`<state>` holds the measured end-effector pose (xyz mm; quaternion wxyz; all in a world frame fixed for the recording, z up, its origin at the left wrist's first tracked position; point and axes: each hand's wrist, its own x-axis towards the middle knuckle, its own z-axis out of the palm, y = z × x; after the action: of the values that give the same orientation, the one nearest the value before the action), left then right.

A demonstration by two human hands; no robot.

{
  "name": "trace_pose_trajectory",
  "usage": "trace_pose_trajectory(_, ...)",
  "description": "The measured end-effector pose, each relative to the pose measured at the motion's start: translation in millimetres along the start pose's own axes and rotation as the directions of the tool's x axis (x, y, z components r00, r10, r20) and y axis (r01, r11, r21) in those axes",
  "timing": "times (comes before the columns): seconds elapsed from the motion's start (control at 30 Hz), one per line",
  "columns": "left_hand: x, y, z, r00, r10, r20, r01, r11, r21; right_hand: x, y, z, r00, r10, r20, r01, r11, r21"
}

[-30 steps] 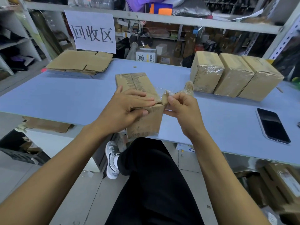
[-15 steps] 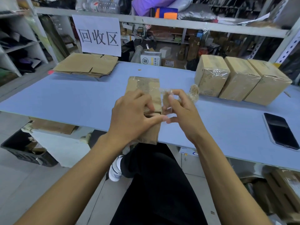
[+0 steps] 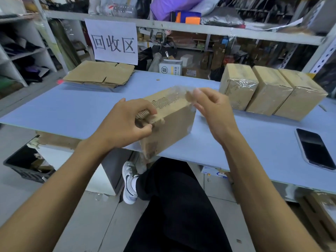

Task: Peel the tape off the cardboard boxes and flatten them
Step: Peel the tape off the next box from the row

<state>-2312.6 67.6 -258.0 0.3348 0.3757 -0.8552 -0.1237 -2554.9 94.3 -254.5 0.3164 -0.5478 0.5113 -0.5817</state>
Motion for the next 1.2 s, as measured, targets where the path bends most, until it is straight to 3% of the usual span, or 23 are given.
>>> trace_pose_trajectory(0.07, 7.5, 5.7, -7.5, 0.998, -0.045, 0.049, 0.046, 0.999, -0.014, 2.3, -3.2, 11.9, 0.998, -0.064, -0.004, 0.063, 0.992, -0.111)
trace_pose_trajectory(0.17, 31.1, 10.1, -8.8, 0.982, -0.157, 0.108, 0.161, 0.986, -0.029, 10.8, -6.1, 24.5, 0.998, -0.060, -0.004, 0.059, 0.993, -0.104)
trace_pose_trajectory(0.27, 55.0, 14.0, 6.8, 0.987, -0.161, 0.006, 0.161, 0.987, -0.014, 20.5, -5.9, 28.5, 1.000, -0.021, -0.021, 0.020, 0.999, -0.043)
trace_pose_trajectory(0.4, 60.9, 10.5, 32.9, 0.949, -0.243, -0.199, 0.203, 0.958, -0.202, 27.6, -0.4, 28.6, 1.000, 0.000, -0.027, -0.001, 0.999, -0.041)
trace_pose_trajectory(0.6, 56.7, 3.8, 37.5, 0.922, -0.321, -0.218, 0.238, 0.912, -0.333, 33.3, 9.3, 43.6, 0.999, -0.036, 0.002, 0.036, 0.997, -0.067)
trace_pose_trajectory(0.67, 54.7, 4.8, 36.0, 0.938, -0.307, -0.160, 0.234, 0.902, -0.362, 37.5, 11.5, 45.6, 0.998, -0.056, -0.022, 0.054, 0.993, -0.108)
trace_pose_trajectory(0.77, 55.7, 4.3, 36.2, 0.968, -0.231, -0.100, 0.200, 0.946, -0.254, 41.7, 12.5, 49.9, 0.998, -0.065, 0.026, 0.069, 0.986, -0.149)
trace_pose_trajectory(0.9, 58.2, -0.1, 39.0, 0.951, -0.259, -0.167, 0.223, 0.952, -0.210, 46.5, 11.9, 41.4, 0.984, -0.150, 0.097, 0.173, 0.932, -0.318)
trace_pose_trajectory(1.0, 59.1, -1.0, 42.3, 0.957, -0.233, -0.175, 0.209, 0.967, -0.149, 56.2, 6.8, 28.0, 0.999, -0.037, 0.032, 0.046, 0.933, -0.356)
trace_pose_trajectory(1.07, 60.4, -1.5, 43.0, 0.960, -0.213, -0.180, 0.188, 0.972, -0.144, 59.0, 3.2, 25.7, 0.996, 0.008, 0.089, 0.025, 0.932, -0.362)
trace_pose_trajectory(1.2, 57.5, -3.5, 42.3, 0.959, -0.203, -0.198, 0.167, 0.969, -0.182, 69.3, -5.8, 27.8, 0.998, 0.024, 0.055, -0.010, 0.971, -0.241)
